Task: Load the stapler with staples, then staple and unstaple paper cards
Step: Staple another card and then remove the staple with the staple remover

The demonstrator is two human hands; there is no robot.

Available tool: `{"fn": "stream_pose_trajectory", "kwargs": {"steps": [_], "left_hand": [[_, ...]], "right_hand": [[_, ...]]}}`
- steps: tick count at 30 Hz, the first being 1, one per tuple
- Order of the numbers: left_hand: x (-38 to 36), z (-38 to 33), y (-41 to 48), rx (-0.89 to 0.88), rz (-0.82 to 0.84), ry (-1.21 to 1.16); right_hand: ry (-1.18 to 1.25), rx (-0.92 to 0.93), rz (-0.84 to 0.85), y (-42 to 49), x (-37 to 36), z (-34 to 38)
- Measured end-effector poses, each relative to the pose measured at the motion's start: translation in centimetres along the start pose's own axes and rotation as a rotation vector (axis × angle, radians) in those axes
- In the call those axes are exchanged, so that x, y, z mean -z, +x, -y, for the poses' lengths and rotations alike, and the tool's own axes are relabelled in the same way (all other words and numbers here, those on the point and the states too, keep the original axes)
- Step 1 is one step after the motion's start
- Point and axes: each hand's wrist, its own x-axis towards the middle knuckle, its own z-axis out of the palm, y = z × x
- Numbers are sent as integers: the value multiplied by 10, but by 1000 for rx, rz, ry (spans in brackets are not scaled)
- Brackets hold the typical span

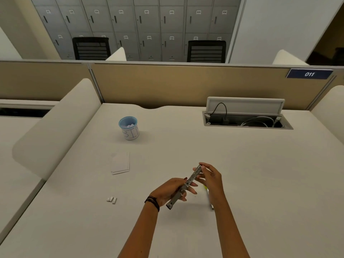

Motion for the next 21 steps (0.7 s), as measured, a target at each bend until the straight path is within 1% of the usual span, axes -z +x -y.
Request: {"fn": "stream_pose_trajectory", "kwargs": {"steps": [6, 10, 12, 18, 21], "left_hand": [[1, 2, 0, -34, -57, -19], [4, 4, 0, -33, -81, -37], [5, 4, 0, -33, -89, -39], [2, 4, 1, -59, -129, -33], [-4, 4, 2, -68, -169, -34]], "right_hand": [[89, 20, -121, 2, 3, 4], [260, 4, -94, 1, 10, 10], [301, 6, -89, 1, 14, 11], [339, 34, -101, 2, 20, 10], [288, 58, -100, 2, 22, 11]]}}
